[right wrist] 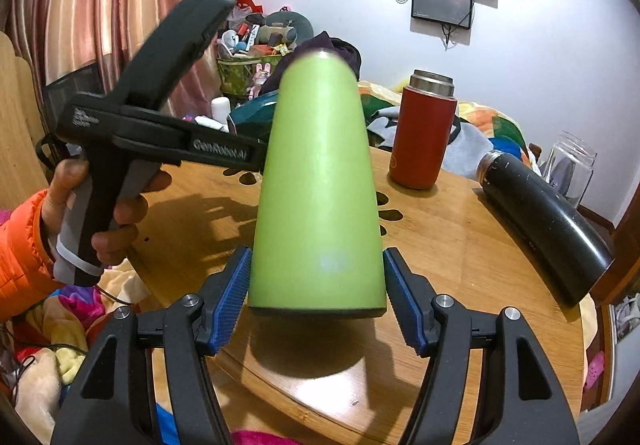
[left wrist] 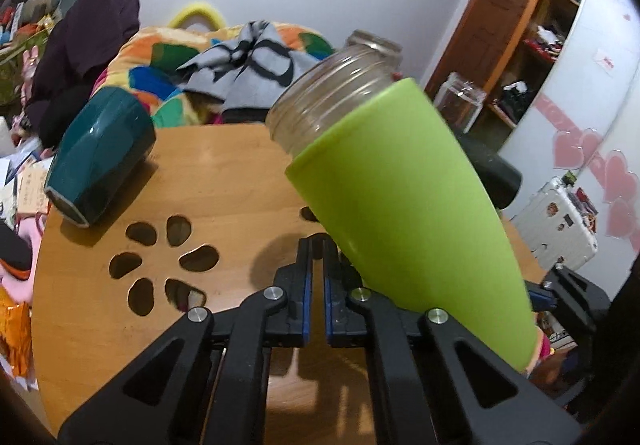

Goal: Flip cup upside down
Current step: 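Tilt the bottle sideways with the left gripper while the right gripper turns its base upward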

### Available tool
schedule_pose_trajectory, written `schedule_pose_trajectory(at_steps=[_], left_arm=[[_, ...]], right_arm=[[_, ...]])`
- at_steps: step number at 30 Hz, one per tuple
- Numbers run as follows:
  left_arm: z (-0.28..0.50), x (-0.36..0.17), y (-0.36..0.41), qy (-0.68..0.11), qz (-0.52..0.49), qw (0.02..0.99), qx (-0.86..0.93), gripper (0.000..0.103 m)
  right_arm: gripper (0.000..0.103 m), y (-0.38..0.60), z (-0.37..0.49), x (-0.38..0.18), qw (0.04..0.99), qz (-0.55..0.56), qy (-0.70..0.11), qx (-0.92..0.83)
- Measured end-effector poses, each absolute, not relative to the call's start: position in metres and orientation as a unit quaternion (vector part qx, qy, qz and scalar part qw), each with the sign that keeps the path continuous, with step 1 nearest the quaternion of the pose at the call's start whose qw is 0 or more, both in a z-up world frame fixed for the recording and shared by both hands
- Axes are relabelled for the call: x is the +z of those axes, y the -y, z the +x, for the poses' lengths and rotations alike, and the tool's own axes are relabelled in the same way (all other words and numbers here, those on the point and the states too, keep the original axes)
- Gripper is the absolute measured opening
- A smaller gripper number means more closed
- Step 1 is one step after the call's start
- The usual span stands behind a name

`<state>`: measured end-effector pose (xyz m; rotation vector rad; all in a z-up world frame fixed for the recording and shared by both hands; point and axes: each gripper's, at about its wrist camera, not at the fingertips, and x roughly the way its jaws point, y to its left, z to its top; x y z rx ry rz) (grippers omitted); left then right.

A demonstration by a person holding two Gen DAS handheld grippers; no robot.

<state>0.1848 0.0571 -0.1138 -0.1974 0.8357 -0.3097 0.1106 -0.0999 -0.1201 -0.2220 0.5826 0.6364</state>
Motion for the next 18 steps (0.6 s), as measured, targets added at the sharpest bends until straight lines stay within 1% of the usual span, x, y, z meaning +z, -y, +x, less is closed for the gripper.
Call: schedule_pose_trajectory(at_steps=[9, 18], left_arm=[[0.191, -0.130, -0.055, -0.435, -0.085, 0.888, -0.125, 0.001], [0.187, -0.133, -0.053, -0.437, -0.071, 0.889, -0.114, 0.002]], right_arm=[[0.062, 0.102, 0.117, -0.121, 0.906, -0.094, -0.282, 0.300], [0.062, 0.104, 0.118, -0.121, 0.906, -0.081, -0.284, 0.303]])
